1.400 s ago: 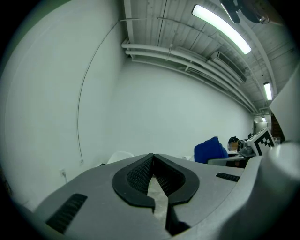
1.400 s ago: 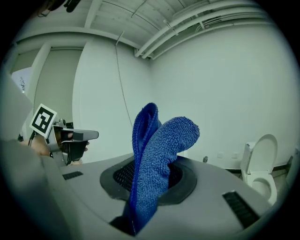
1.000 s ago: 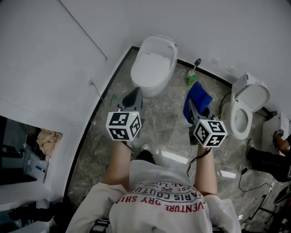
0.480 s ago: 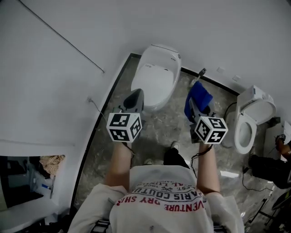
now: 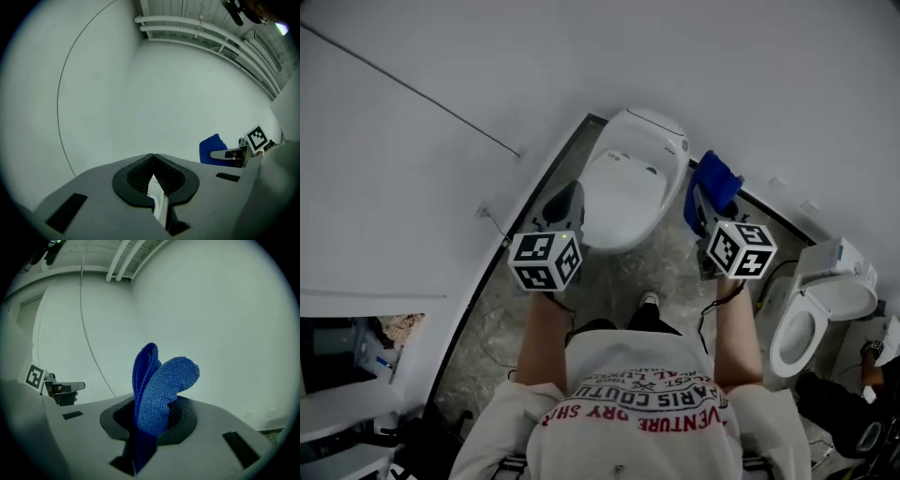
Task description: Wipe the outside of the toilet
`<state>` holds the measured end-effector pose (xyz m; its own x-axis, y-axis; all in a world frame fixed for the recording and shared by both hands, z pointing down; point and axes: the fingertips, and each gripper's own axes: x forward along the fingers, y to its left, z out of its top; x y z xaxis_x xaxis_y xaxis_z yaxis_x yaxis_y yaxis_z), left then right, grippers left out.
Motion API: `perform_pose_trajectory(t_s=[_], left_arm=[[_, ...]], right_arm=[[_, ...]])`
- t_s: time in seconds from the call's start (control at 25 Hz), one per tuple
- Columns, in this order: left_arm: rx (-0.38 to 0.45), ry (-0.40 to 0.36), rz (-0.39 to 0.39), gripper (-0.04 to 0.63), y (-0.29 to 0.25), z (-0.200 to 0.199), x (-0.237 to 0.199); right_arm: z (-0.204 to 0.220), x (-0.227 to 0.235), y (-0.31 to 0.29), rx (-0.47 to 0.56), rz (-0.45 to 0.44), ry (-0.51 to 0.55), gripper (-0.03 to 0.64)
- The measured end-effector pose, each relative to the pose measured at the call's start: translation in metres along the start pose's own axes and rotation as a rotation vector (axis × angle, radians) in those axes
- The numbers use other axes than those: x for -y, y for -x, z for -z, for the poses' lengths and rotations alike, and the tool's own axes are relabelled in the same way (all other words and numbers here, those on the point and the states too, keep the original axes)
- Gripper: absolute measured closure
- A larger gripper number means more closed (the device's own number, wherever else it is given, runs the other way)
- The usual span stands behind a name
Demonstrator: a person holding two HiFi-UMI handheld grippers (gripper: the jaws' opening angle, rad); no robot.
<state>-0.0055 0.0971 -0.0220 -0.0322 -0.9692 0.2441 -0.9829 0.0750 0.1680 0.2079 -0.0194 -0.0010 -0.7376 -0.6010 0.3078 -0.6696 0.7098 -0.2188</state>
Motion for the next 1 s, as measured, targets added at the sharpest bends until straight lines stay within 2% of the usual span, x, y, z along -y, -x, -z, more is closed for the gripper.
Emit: perform_pose_trajectory(t_s=[0.24,0.48,0.8,1.0], left_arm=[[-0.043,-0.009,-0.063,0.588,-0.081,-0.004,-0.016],[-0.127,-0.020,-0.042,0.588,-0.176,0.017,-0.046],[-0.221,0.087,0.035,0.588,-0.298,0.055,-0.084],[-0.291,0.101,0.056,0.588,-0.354,0.086,-0.099]], right_arm=[[-0.022,0.070,-0.079,-0.065,-0.044,0.032,0.545],[-0.016,0.134,-0.174,-0.157,-0.023,0.040,0.545],[0.024,0.196,-0.293,-0.323,0.043,-0.006,0.545],[0.060,0.221,-0.352,-0.426,0.038,-0.006,0.545]])
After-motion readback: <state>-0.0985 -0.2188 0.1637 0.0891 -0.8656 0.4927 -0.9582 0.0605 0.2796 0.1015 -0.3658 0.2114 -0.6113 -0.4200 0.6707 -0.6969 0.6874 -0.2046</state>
